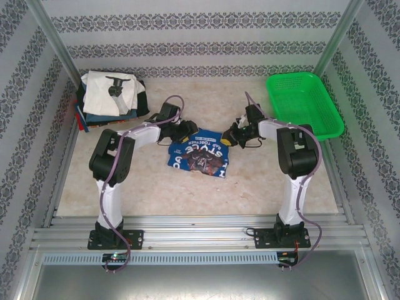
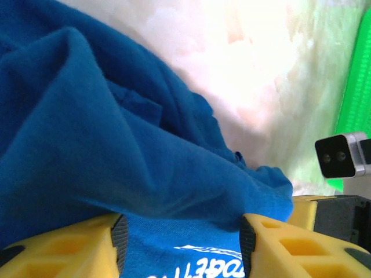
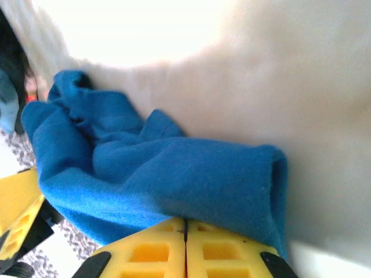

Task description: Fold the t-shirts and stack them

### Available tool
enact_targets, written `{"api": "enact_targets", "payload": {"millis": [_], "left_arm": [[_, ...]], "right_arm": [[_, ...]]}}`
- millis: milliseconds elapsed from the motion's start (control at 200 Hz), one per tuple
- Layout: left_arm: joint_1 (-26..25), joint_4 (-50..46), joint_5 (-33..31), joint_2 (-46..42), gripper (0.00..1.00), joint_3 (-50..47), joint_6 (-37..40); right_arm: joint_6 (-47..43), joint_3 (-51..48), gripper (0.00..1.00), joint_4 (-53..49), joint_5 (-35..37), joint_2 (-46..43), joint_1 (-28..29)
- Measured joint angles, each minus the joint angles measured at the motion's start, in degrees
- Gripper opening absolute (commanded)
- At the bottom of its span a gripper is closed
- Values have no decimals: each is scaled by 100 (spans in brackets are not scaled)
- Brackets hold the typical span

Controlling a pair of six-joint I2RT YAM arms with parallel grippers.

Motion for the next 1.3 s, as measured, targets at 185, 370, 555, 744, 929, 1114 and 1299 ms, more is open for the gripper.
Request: {"api": "enact_targets", "payload": {"millis": [185, 370, 555, 744, 929, 1114, 1299], "left_arm": [[160, 9, 61, 503, 63, 573, -258], [264, 48, 289, 481, 81, 671, -435], [581, -179, 286, -479, 89, 568, -413], [988, -551, 151, -1751, 90, 525, 321], [944, -820, 142, -1335, 89, 44, 1095], [813, -1563, -251, -341, 89, 26, 1742], [599, -1808, -675, -175, 90, 422, 2083]], "right_arm": [[127, 612, 14, -68, -7, 540, -175], [160, 837, 29, -219, 46, 579, -173], [-144, 898, 45, -863, 527, -22, -175], [-881, 629, 61, -1399, 970, -1753, -85], [-1193, -503, 71, -1357, 1036, -2677, 105], [-1220, -1366, 77, -1200, 1080, -2660, 216], [-1233, -1397, 78, -831, 1049, -2771, 293]]}}
